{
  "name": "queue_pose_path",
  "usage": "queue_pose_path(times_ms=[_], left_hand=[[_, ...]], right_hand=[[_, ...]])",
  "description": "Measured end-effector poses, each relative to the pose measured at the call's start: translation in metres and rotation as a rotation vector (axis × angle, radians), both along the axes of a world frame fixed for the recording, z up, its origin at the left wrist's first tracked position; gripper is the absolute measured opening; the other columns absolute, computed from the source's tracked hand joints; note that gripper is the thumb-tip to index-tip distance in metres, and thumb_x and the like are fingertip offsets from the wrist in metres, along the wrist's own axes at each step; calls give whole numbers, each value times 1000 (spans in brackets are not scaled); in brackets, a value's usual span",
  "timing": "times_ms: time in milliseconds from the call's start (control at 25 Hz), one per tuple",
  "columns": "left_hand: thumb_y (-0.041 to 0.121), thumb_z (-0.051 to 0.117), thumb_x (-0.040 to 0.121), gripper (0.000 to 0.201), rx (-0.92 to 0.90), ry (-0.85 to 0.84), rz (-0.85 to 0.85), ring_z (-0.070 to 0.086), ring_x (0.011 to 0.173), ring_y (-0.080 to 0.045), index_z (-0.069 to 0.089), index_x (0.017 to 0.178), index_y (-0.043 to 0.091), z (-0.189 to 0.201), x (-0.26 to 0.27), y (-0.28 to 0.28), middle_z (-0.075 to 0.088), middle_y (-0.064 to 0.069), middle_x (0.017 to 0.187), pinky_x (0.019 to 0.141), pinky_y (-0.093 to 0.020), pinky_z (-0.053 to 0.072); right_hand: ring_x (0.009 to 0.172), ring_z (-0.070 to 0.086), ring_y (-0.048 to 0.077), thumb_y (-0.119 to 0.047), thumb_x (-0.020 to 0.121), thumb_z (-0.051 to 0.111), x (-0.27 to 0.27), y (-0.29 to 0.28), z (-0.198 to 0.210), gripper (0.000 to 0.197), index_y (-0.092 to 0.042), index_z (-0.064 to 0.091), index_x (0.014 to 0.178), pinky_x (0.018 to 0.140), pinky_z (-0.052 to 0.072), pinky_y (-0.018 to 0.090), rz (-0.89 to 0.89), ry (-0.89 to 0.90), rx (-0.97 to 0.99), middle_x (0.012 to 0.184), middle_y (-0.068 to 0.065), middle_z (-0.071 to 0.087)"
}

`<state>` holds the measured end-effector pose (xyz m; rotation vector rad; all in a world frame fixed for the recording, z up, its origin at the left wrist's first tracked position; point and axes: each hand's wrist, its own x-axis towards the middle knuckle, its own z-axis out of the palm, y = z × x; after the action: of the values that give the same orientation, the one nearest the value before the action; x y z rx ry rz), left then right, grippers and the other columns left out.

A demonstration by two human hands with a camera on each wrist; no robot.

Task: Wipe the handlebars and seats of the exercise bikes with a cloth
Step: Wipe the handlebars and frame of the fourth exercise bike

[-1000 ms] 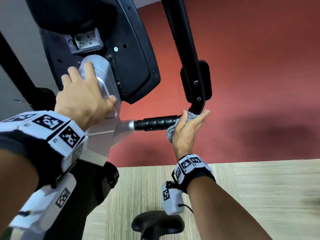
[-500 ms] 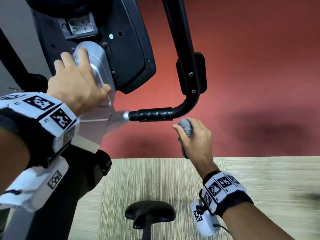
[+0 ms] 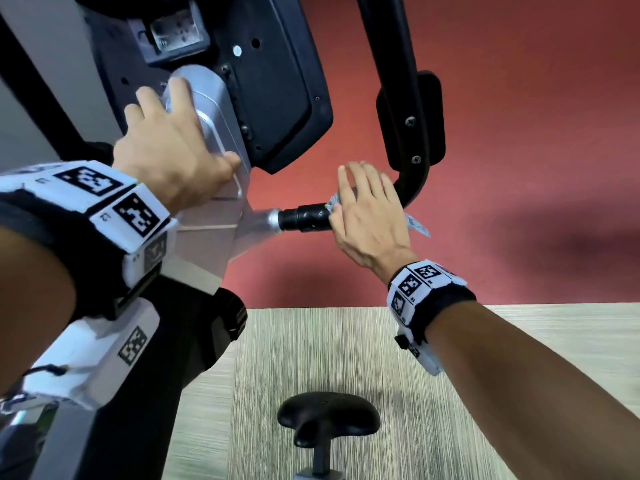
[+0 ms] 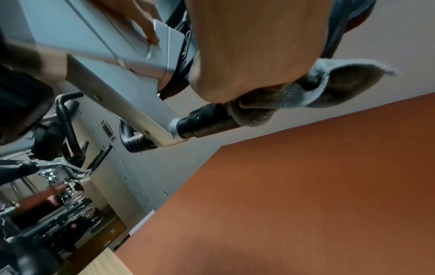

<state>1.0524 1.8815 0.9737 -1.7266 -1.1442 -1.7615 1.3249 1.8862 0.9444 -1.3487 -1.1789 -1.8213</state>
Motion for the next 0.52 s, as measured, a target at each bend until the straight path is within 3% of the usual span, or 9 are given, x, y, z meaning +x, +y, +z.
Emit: queue_pose_path(times_ms=[80,160,200,240,320,400,440,520], left_hand=[[49,73,86,84,-5,-4,0,36,132,-43,27,147,15,0,0,-1,35,-24,140,95,-63,41],[50,73,86,84,-11,3,5,35,132,-43,26,147,15,0,1,-2,35,-24,140,95,-63,41],[50,73,85,84,-10,0,5,36,132,-43,27,147,16,0,1,-2,35,-24,140,95,-63,42],[50,73,85,84,-8,-5,4,36,132,-43,27,147,16,1,1,-2,35,-23,140,94,-63,41],[50,74,85,85,-8,-3,3,36,132,-43,27,147,16,1,1,-2,35,-23,141,95,-63,41],[50,74,85,85,-10,-11,5,36,133,-43,27,147,16,1,0,-2,35,-23,142,95,-63,41],[49,74,86,85,-14,-18,4,36,133,-43,27,147,15,0,0,-2,35,-23,142,95,-63,41],[49,74,86,84,-14,-16,-5,36,133,-43,27,147,15,0,2,-2,34,-23,142,96,-63,41]], right_hand=[[104,51,31,-23,97,46,4,-9,-2,53,0,46,144,92,46,42,149,-51,-51,120,16,49],[97,49,27,-18,98,51,12,-14,-2,36,-5,54,131,78,51,42,280,-55,-104,114,11,44],[101,51,28,-20,100,52,14,-12,-3,29,-4,58,124,80,53,44,270,-63,-91,116,11,47],[107,54,31,-23,102,50,15,-8,-3,31,-2,61,122,91,51,45,200,-66,-53,120,14,52],[125,53,37,-30,105,37,8,4,-3,48,4,59,130,115,37,47,4,-65,-32,129,21,59],[132,51,39,-32,105,27,-6,13,0,57,6,57,134,121,30,47,-100,-34,-57,129,23,61],[132,51,39,-31,104,30,-9,14,2,54,6,57,134,121,29,47,-104,-42,-83,129,23,62],[131,52,38,-24,100,51,1,9,4,45,5,58,134,120,30,46,-43,-134,-114,131,21,62]])
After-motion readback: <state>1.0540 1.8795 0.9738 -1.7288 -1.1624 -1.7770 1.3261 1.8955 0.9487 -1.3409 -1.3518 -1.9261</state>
